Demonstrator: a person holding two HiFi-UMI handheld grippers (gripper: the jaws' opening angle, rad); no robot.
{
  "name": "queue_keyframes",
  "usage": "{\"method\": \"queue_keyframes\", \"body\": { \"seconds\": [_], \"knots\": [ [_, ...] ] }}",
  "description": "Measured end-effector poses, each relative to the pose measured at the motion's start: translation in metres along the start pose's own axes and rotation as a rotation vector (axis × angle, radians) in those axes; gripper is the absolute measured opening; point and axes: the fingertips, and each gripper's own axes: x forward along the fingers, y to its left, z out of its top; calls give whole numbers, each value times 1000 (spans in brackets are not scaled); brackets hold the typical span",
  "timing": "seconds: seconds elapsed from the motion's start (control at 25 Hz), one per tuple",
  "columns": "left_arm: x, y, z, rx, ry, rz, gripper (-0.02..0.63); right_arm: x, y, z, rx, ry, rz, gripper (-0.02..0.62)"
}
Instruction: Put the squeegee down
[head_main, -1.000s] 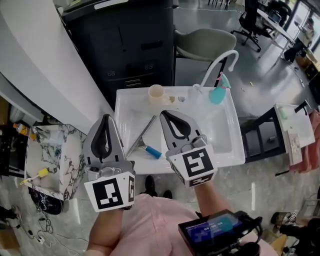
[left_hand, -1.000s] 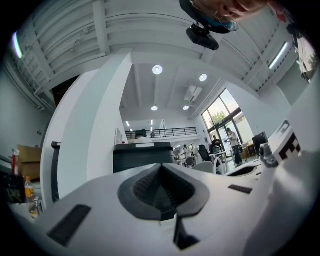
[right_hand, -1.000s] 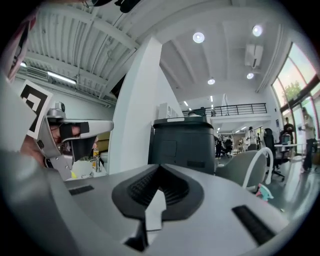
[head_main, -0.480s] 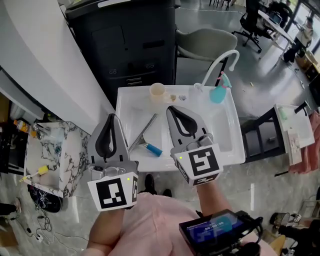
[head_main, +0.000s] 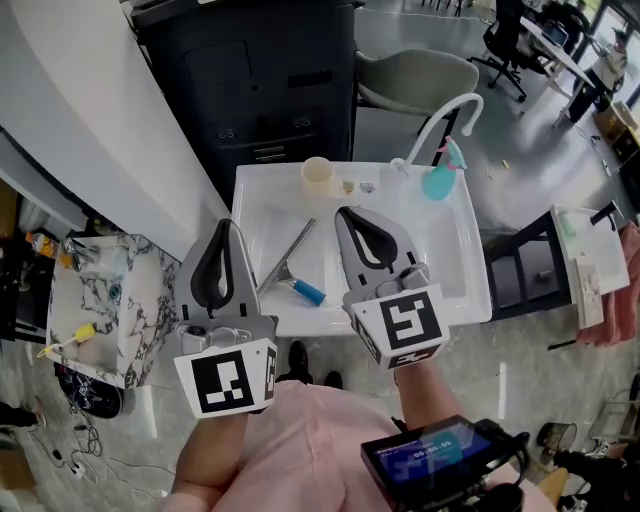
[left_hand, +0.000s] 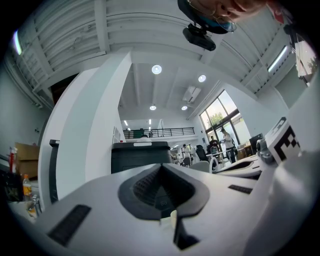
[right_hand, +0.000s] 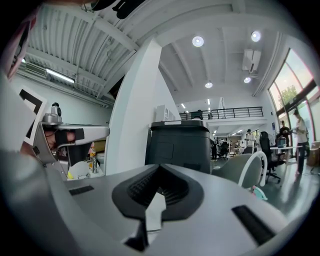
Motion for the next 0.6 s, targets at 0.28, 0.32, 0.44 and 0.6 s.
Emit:
{"method": "queue_keyframes", "body": {
  "seconds": [0.28, 0.32, 0.44, 0.6],
  "knots": [
    [-2, -1, -2, -3, 6, -4, 9, -1, 1, -1, 2, 1, 0, -2],
    [-3, -1, -3, -3, 7, -5, 9, 0, 1, -1, 4, 2, -1, -2],
    [-4, 0, -3, 0, 8, -4, 9, 0, 1, -2, 6, 3, -2, -2],
    [-5, 3, -6, 1, 10, 0, 9, 3, 6, -2, 3, -1, 5, -2]
  ]
}}
